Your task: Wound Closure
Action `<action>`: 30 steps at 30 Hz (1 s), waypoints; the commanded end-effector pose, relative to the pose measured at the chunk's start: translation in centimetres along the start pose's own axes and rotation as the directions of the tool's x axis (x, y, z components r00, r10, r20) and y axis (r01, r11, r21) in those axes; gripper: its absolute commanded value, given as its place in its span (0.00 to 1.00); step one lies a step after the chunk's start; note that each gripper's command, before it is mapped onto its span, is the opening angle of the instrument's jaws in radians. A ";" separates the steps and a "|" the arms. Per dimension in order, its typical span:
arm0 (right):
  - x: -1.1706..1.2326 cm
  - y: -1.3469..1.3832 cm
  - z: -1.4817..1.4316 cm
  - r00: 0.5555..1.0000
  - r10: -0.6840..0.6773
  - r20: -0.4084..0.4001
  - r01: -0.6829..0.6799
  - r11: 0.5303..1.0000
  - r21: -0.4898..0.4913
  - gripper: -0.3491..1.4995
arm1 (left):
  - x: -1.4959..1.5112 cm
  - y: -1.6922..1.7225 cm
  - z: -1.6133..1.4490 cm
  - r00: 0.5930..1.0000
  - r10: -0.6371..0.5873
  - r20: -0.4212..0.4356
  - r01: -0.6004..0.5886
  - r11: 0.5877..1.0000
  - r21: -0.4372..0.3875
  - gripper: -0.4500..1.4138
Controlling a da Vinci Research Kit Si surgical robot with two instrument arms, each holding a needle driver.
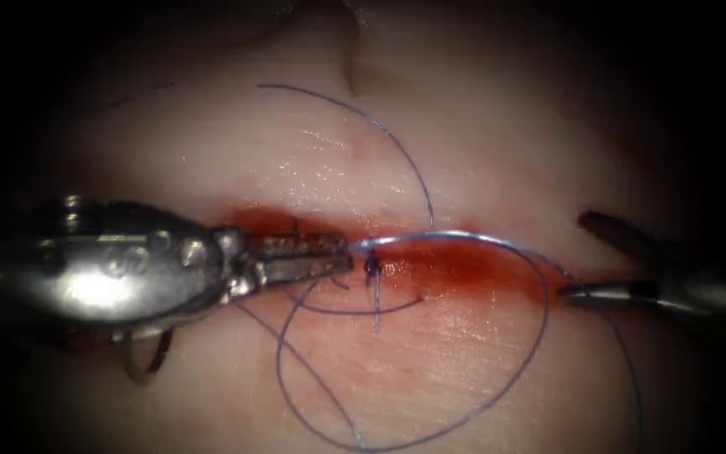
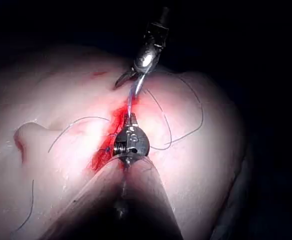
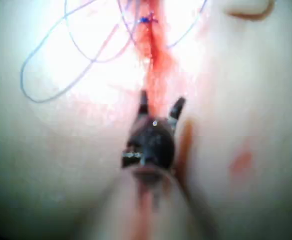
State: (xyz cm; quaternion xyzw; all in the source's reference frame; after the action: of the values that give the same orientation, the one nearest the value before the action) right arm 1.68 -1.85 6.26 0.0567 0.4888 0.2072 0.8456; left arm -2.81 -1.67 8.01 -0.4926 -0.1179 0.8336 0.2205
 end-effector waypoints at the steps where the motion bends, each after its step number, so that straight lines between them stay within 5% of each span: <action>1: -0.01 -0.04 0.21 1.000 -0.018 -0.007 0.018 1.000 -0.007 0.62 | -0.06 0.05 0.07 1.000 -0.002 0.000 0.002 1.000 -0.005 0.00; 11: 0.30 -0.52 0.58 0.993 -0.092 -0.069 0.094 0.995 0.028 0.62 | -0.08 0.02 0.08 1.000 0.006 -0.004 -0.006 1.000 -0.011 0.00; 30: 0.85 -0.97 0.83 0.991 -0.081 -0.110 0.090 0.992 0.086 0.61 | -0.08 -0.02 0.14 0.994 0.007 -0.105 -0.012 0.999 -0.042 0.00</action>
State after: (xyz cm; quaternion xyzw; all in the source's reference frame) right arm 2.92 -2.22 5.68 0.0609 0.5410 0.1522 0.8249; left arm -2.85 -1.62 8.10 -0.5405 -0.1195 0.8055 0.2114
